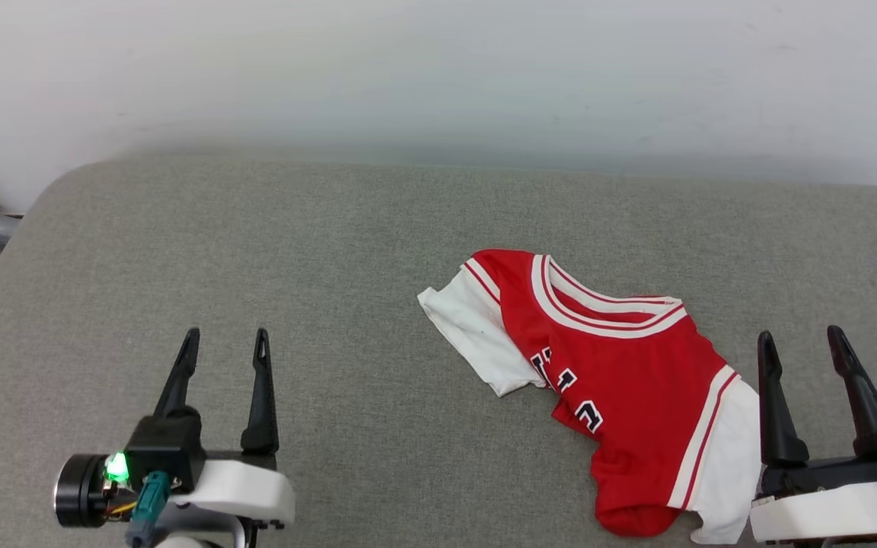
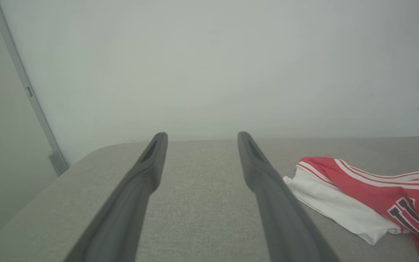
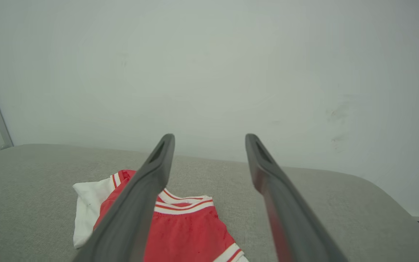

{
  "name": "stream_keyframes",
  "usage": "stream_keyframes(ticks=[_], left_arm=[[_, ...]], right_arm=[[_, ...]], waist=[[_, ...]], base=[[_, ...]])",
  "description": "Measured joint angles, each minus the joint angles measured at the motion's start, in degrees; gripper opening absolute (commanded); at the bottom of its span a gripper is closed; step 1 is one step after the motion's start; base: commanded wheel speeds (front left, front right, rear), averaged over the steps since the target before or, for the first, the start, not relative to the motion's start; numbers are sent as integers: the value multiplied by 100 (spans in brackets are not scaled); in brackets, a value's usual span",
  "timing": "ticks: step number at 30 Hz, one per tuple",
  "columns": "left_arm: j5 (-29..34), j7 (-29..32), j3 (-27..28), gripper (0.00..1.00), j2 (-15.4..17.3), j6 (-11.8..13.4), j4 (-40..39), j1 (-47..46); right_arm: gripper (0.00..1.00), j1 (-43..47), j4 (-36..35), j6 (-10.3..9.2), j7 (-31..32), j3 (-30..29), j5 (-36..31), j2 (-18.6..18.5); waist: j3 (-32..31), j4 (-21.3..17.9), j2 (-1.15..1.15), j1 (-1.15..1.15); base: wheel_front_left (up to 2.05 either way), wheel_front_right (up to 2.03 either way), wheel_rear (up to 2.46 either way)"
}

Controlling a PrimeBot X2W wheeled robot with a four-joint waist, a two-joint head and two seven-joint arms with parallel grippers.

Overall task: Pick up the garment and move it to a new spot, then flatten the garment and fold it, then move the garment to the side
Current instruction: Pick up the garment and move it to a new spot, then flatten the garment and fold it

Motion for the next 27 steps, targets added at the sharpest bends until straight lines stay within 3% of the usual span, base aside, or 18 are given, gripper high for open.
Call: stream_keyframes(ticks=[15,27], left_arm=[[1016,0,1184,100,-1092,-1143,336,799],[1478,0,1729,100,-1521,-1661,486,915]], right_arm=[[100,327,419,-1,0,4,278,1],[100,347,494,-1,0,-5,368,1]], waist=[[-223,-9,0,1],[-257,-43,0,1]], base=[[0,0,0],[0,0,0]])
